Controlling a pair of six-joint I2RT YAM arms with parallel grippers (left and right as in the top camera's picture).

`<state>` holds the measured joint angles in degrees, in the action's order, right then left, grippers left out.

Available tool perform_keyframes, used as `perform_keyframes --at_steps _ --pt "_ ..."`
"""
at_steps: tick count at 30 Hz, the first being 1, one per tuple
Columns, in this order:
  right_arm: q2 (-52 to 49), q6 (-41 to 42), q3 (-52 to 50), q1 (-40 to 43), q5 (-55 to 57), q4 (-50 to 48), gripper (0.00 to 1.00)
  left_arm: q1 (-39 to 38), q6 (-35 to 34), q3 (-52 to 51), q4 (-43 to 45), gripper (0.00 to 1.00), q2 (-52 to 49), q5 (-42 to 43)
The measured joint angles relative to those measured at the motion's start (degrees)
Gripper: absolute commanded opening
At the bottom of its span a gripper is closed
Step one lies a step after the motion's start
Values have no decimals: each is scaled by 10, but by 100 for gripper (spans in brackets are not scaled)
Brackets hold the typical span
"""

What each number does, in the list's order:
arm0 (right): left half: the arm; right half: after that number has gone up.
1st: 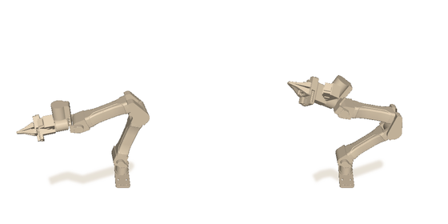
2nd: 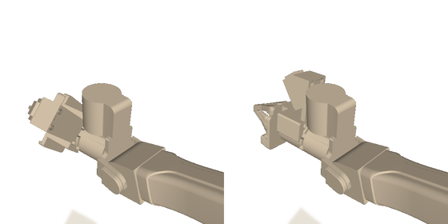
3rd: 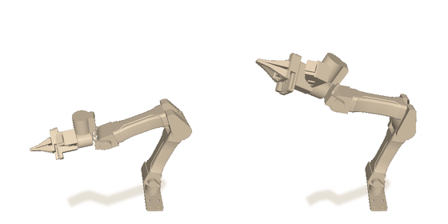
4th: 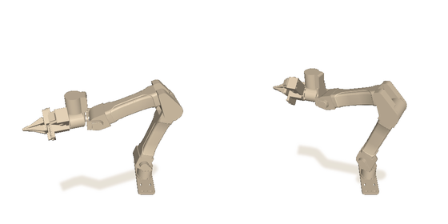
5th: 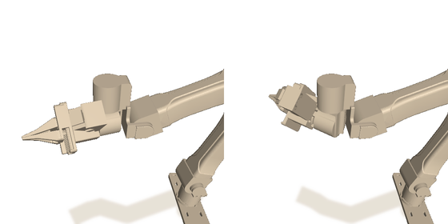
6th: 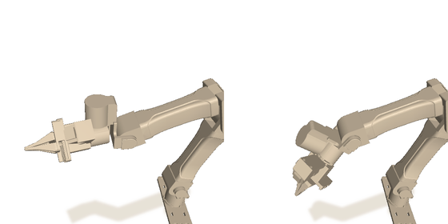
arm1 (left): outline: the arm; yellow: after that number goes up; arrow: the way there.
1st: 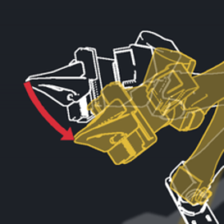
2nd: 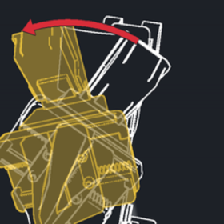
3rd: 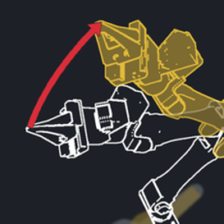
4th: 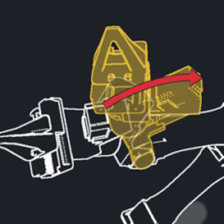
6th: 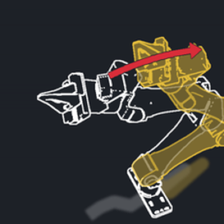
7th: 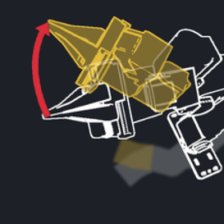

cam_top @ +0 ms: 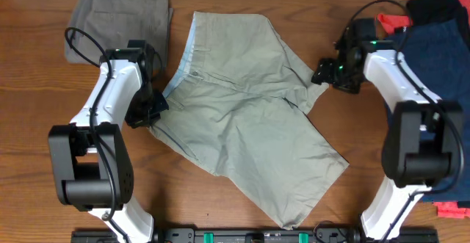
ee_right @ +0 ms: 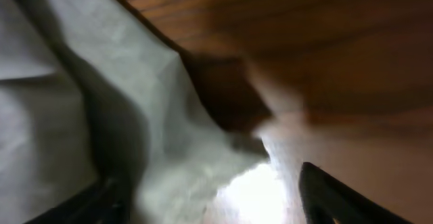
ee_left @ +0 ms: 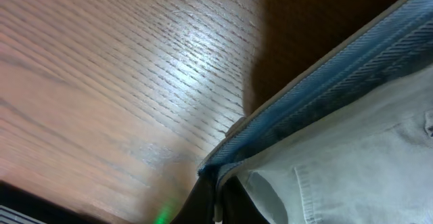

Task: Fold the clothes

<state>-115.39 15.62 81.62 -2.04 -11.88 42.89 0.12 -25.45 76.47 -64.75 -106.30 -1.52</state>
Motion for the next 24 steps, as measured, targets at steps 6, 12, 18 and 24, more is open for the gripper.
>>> perform_keyframes --at_steps 6,12,18,24 --pt "-21 1 1 -10 30 -26 66 0 0 0 0 6 0 0" --pt "-35 1 1 -13 40 -33 66 0 0 0 0 6 0 0" --pt "-36 -1 2 -13 43 -44 28 0 0 0 0 6 0 0" --pt "-40 12 2 -13 42 -49 1 0 0 0 0 6 0 0"
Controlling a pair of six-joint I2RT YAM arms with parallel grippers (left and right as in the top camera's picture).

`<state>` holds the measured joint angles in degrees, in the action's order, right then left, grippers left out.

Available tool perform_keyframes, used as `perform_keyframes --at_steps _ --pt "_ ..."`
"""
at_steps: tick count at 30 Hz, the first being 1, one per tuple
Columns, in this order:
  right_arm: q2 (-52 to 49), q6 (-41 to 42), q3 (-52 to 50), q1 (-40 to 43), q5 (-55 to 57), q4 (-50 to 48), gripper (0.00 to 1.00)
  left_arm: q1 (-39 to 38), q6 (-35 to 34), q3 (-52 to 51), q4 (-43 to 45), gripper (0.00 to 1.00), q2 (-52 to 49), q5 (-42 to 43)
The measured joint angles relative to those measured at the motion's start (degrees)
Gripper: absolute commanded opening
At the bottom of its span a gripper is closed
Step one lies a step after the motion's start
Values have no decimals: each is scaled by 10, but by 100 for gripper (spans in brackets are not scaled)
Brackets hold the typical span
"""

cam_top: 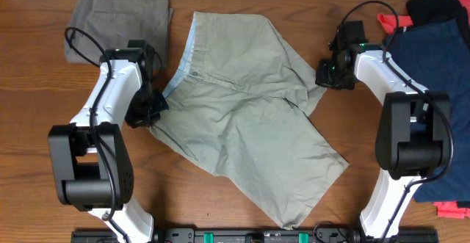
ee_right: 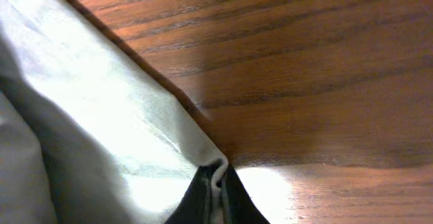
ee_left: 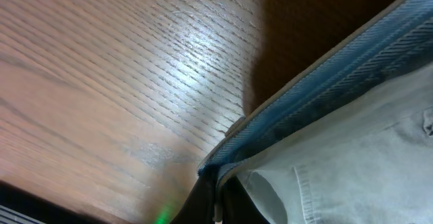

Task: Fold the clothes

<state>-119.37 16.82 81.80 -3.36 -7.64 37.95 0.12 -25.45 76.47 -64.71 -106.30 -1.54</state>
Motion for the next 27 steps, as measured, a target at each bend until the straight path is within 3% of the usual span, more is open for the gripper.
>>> perform_keyframes --at_steps 8,16,17,22,23,27 --pt "-3 5 34 3 35 14 1 0 0 0 0 6 0 0" --pt "-9 -12 228 78 89 78 1 0 0 0 0 6 0 -2" --pt "-9 -14 255 92 91 83 8 0 0 0 1 6 0 -1" --pt "-9 -23 327 140 98 100 93 0 0 0 1 6 0 -1" --pt "-9 -24 332 145 99 102 99 0 0 0 0 6 0 -2" --pt "-9 -36 336 147 100 123 99 0 0 0 0 6 0 -2"
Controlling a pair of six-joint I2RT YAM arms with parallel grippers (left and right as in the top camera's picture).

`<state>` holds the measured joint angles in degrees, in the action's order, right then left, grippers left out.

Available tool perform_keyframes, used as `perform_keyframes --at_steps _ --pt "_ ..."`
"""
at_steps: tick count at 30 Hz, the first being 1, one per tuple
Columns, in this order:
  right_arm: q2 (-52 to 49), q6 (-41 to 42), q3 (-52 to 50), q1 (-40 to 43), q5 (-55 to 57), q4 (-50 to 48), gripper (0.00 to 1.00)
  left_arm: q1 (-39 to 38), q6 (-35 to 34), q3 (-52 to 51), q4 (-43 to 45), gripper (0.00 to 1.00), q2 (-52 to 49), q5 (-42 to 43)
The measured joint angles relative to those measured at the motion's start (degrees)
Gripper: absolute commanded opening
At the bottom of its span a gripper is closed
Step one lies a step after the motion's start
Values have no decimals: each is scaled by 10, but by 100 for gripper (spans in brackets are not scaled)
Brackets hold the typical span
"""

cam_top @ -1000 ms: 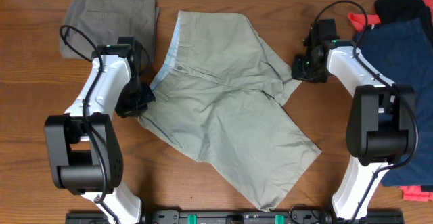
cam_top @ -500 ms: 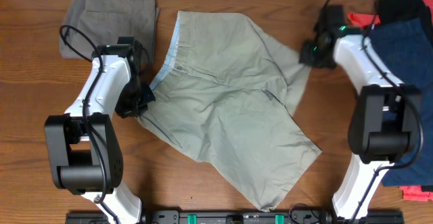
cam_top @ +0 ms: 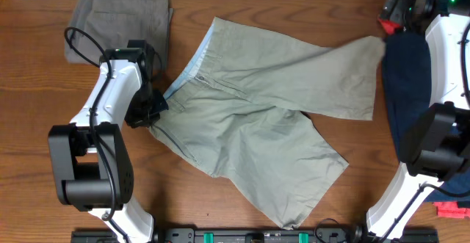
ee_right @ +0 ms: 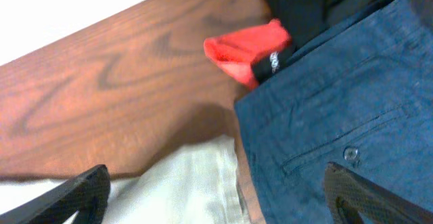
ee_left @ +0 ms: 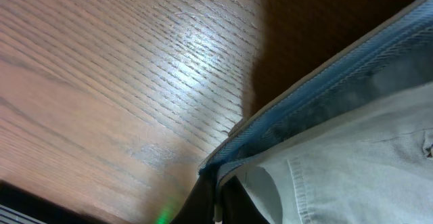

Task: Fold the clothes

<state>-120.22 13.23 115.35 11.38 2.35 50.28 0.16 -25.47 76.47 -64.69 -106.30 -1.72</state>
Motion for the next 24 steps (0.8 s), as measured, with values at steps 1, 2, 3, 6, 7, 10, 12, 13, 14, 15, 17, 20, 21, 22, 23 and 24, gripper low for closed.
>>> perform_keyframes --at_steps 1,2,3,6,7,10,12,13,14,15,17,20,21,22,23,24 --pt "0 -1 0 0 0 7 99 0 0 0 0 6 0 0" --pt "0 -3 0 -2 -1 16 99 0 0 0 0 6 0 0" --pt "0 -3 1 -3 -3 30 99 0 0 0 0 6 0 0" --pt "0 -5 5 -4 -27 84 99 0 0 0 0 6 0 0" --pt "0 -5 7 -4 -42 106 99 0 0 0 0 6 0 0" --pt "0 -5 15 -4 -95 166 99 0 0 0 2 6 0 0" --pt "0 -5 17 -4 -129 200 99 0 0 0 4 6 0 0" --pt "0 -5 17 -4 -140 212 99 0 0 0 4 6 0 0" --pt "1 -4 17 -4 -149 225 99 0 0 0 4 6 0 0" --pt "3 -4 17 -4 -156 236 99 0 0 0 4 5 0 0" --pt "13 -4 17 -4 -167 264 99 0 0 0 4 6 0 0" --pt "52 -2 17 -6 -173 315 99 0 0 0 7 6 0 0" --pt "71 -2 17 -8 -172 333 99 0 0 0 7 6 0 0" --pt "91 -2 17 -12 -170 352 99 0 0 0 8 6 0 0" --pt "112 -3 17 -18 -169 371 99 0 0 0 9 6 0 0" --pt "131 -2 19 -25 -169 390 99 0 0 0 10 6 0 0"
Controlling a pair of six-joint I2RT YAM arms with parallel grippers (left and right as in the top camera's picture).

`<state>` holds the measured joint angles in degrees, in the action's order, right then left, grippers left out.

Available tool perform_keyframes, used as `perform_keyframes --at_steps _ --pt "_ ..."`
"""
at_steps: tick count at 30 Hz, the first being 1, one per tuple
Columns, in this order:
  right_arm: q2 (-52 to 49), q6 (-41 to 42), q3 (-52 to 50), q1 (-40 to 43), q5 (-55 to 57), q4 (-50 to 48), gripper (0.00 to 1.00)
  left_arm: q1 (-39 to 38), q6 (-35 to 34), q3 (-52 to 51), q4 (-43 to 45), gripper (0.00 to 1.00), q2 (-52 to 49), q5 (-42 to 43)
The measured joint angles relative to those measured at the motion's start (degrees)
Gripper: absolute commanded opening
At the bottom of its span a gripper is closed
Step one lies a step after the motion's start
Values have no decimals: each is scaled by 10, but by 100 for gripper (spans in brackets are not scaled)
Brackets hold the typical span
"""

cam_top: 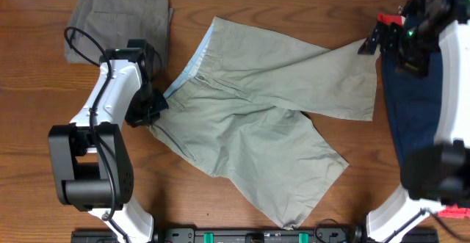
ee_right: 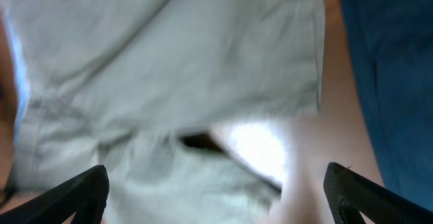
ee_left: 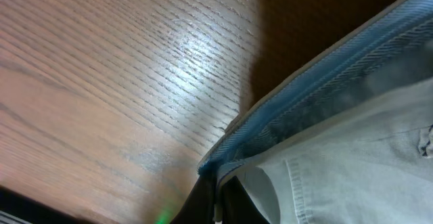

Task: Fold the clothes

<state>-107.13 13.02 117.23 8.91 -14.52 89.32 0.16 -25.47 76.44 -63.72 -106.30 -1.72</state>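
Pale green shorts [cam_top: 257,118] lie spread on the wooden table, one leg stretched out to the right, its hem [cam_top: 367,81] next to the navy garment. My left gripper [cam_top: 150,113] is shut on the left end of the waistband; the left wrist view shows the blue-lined waistband [ee_left: 318,95] pinched between the dark fingers of the left gripper [ee_left: 216,200]. My right gripper [cam_top: 389,45] hangs high over the stretched leg's far corner, open and holding nothing. Blurred in the right wrist view, the right gripper [ee_right: 216,200] has its fingertips [ee_right: 74,193] wide apart above the cloth.
A folded grey-brown garment [cam_top: 121,12] lies at the back left. A navy garment [cam_top: 415,125] covers the right side, with a red cloth [cam_top: 385,23] behind it. Another red item [cam_top: 455,212] shows at the front right corner.
My right gripper, still open, has moved from the far back right corner to above the stretched leg's hem. The shorts and my left gripper have not moved.
At first the shorts' back leg lay folded over and my right gripper was open at its edge. Then it was shut on the hem corner. Later the leg lay stretched to the right and the gripper was open. My left gripper stayed shut on the waistband.
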Motion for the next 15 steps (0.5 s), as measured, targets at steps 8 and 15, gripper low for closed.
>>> perform_keyframes --at_steps 8,15 --pt "95 0 -15 -136 12 77 99 0 0 0 3 6 0 0" --pt "144 43 -127 -335 57 76 99 1 0 0 4 6 0 0"
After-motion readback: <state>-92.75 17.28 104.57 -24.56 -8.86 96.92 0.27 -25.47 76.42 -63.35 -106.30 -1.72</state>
